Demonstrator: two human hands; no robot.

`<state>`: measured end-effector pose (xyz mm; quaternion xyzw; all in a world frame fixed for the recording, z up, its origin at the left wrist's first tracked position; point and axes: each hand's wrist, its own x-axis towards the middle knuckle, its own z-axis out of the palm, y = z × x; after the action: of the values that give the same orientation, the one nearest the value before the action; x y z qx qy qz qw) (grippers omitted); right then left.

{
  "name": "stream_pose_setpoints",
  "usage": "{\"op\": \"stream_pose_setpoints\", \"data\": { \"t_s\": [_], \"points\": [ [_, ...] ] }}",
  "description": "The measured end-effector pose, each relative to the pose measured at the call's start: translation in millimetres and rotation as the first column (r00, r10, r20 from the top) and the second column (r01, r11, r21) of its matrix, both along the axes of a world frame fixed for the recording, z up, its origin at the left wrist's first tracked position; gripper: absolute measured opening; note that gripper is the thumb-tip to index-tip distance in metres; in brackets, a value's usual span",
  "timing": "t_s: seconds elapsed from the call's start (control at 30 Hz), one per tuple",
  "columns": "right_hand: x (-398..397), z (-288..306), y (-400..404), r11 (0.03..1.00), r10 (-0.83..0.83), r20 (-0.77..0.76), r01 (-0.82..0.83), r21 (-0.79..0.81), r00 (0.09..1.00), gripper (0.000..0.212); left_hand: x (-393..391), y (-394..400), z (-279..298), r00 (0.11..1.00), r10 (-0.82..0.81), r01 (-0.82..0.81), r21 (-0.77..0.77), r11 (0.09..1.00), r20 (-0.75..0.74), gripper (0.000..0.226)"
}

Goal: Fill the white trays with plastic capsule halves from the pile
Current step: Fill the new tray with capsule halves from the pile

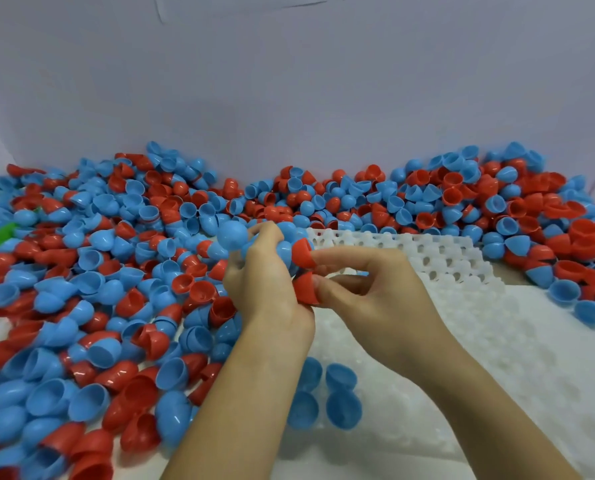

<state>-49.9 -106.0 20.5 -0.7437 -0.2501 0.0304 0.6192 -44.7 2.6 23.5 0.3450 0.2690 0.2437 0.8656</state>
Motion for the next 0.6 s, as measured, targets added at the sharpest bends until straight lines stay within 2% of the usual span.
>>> {"op": "stream_pose_setpoints", "data": {
  "t_s": [0.13, 0.23, 0.33, 0.4, 0.6],
  "points": [
    [9.3, 9.2, -21.4, 0.987, -0.075, 0.047, 0.081, -0.142, 0.996, 0.016, 2.8, 1.6, 1.3, 0.999, 0.047, -0.047, 0.032, 0.998, 0.006, 0.014],
    [12.3, 19.3, -44.0, 0.926, -0.078, 0.053, 0.092, -0.366, 0.996, 0.009, 4.5, 8.1, 0.3, 0.998, 0.059, -0.059, 0.014, 0.998, -0.001, 0.02],
    [8.2, 24.2, -57.9, 0.793, -0.021, 0.035, 0.038, -0.608, 0.999, 0.003, 5.6, 10.5, -0.2, 0.998, 0.056, -0.056, -0.001, 0.998, 0.005, 0.028],
    [4.2, 25.5, -61.1, 0.698, 0.015, 0.044, 0.021, -0.716, 0.999, 0.007, 6.1, 10.1, 0.3, 0.998, 0.056, -0.056, -0.001, 0.998, 0.004, 0.029],
    [-8.4, 21.5, -50.9, 0.482, 0.063, -0.143, -0.155, -0.862, 0.988, 0.019, 6.9, 8.2, -1.3, 1.0, 0.022, -0.022, 0.003, 1.0, 0.015, 0.029]
  ]
}}
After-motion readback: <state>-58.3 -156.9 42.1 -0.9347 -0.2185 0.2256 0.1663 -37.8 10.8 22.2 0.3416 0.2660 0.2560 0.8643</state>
